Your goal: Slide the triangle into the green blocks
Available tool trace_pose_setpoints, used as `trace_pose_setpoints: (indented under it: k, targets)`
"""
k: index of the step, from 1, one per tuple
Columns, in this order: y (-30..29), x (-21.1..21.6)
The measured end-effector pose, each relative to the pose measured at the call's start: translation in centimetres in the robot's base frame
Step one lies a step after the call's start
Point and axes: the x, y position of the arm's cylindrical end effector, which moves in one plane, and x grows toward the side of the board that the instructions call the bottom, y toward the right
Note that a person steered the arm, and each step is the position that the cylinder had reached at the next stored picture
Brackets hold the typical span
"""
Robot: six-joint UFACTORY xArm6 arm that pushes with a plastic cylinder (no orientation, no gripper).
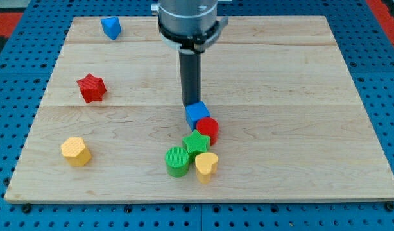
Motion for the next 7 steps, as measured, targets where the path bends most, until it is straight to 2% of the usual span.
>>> trace_pose_setpoints:
  k: [1, 2, 4, 5, 6, 7]
  targets:
    - [-0.5, -3.4]
    - [-0.9, -11.3]
    - [-8.2, -25.3]
    - [-13.3, -26.0]
    - [-20.9, -26.1]
    - [-19.6, -23.1]
